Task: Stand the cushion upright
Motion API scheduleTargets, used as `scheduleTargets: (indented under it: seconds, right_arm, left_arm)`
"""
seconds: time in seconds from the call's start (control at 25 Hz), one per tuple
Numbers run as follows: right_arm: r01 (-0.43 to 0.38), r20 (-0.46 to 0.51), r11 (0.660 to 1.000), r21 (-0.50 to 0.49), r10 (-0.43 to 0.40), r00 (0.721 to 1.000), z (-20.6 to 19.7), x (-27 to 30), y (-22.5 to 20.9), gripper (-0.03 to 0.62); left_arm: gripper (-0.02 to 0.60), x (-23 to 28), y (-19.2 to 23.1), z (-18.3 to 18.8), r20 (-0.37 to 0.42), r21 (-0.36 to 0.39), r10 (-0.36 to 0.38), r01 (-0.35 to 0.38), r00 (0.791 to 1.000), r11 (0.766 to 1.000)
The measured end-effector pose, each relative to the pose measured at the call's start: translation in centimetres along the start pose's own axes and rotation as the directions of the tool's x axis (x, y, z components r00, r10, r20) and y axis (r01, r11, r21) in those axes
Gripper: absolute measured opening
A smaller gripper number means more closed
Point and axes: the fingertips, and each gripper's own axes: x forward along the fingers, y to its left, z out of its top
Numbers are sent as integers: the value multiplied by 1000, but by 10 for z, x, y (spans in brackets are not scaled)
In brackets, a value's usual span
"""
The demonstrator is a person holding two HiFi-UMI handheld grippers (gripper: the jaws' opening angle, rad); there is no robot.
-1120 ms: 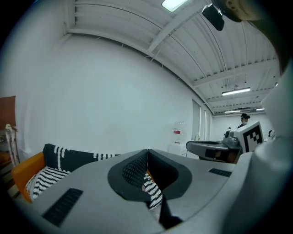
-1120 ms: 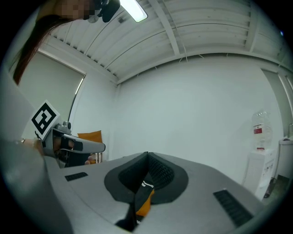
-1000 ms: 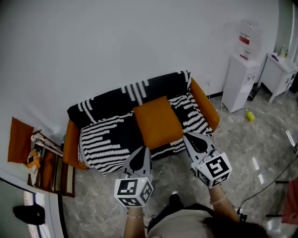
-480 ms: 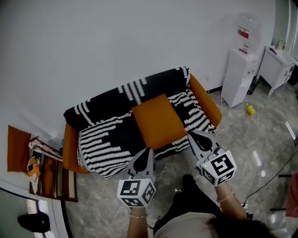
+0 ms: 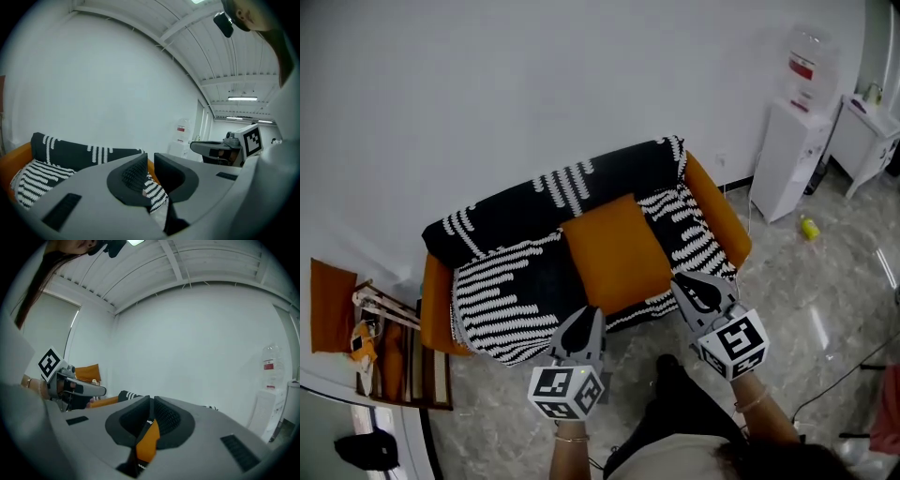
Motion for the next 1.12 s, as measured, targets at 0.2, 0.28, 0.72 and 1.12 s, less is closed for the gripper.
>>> scheduleTargets:
  seconds: [0.2, 0.28, 0.72, 1.12]
  right_arm:
    - [-24, -46, 1000, 5, 24, 999, -20, 32, -35, 43]
    - [-36, -65, 999, 3, 36, 997, -28, 46, -49, 44]
    - [-132, -159, 991, -34, 125, 979, -78, 119, -112, 57]
    - [-178, -238, 982, -64, 158, 958, -136, 163, -128, 61]
  left_arm:
    - [69, 37, 23, -11, -22, -28, 27, -28, 999, 999]
    - [78, 54, 33, -16, -26, -45, 35, -36, 999, 998]
    - [123, 134, 83, -57, -78, -64, 80, -85, 994, 994]
    - [149, 163, 134, -119, -171, -103, 103, -121, 980, 987]
